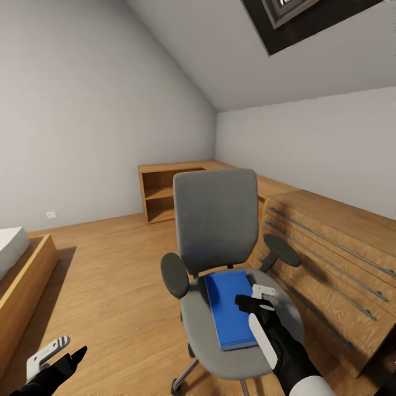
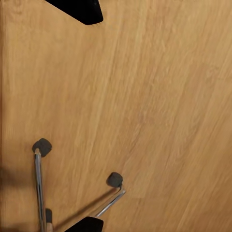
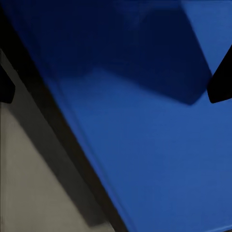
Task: In the bedroom, organize the workspace by keeping the computer under the desk, ensuring the monitor is on the desk, placing the keyboard on the desk next to the monitor, placing the mouse on the desk next to the keyboard, moving the folder from the swivel chair onto the desk next to the mouse, stacking the notebook on top of the folder with the pen on top of the notebook, and positioning the swivel chair next to the desk.
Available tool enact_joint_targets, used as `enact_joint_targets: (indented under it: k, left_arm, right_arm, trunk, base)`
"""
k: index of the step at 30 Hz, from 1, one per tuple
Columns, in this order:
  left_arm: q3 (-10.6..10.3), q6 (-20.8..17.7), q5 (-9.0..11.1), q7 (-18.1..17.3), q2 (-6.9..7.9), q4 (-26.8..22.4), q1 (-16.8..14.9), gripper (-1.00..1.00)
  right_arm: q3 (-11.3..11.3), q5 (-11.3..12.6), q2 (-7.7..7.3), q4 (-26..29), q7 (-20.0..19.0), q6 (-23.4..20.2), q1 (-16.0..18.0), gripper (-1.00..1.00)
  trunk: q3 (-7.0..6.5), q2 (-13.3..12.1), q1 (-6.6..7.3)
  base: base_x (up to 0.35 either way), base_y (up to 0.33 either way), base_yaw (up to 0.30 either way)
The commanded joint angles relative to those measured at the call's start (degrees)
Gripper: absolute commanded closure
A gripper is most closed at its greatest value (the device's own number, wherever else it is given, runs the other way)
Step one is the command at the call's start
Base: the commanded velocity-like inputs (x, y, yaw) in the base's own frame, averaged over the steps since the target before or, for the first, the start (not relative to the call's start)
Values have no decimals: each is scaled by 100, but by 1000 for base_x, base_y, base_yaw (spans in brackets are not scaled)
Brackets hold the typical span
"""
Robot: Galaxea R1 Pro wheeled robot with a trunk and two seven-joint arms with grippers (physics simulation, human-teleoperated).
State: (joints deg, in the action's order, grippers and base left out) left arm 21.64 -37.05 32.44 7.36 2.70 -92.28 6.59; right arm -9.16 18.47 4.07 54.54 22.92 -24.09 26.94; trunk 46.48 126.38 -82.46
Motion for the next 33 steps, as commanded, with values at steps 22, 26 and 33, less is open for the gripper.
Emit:
enact_joint_targets:
  k: [22,26,33]
  left_arm:
    - [6,-21,61,55,-2,-1,1,-100]
    - [4,-21,61,55,-2,-1,1,-100]
    - [5,-21,61,55,2,-1,1,-100]
  right_arm:
    - [-16,86,-3,-58,55,-17,-3,-100]
    - [-16,86,-3,-58,55,-17,-3,-100]
    - [-16,86,-3,-58,55,-17,-2,-100]
  trunk:
    - [6,2,1]
    - [6,2,1]
    - [6,2,1]
  base:
    - [-78,0,0]
    - [-8,0,0]
    - [-82,0,0]
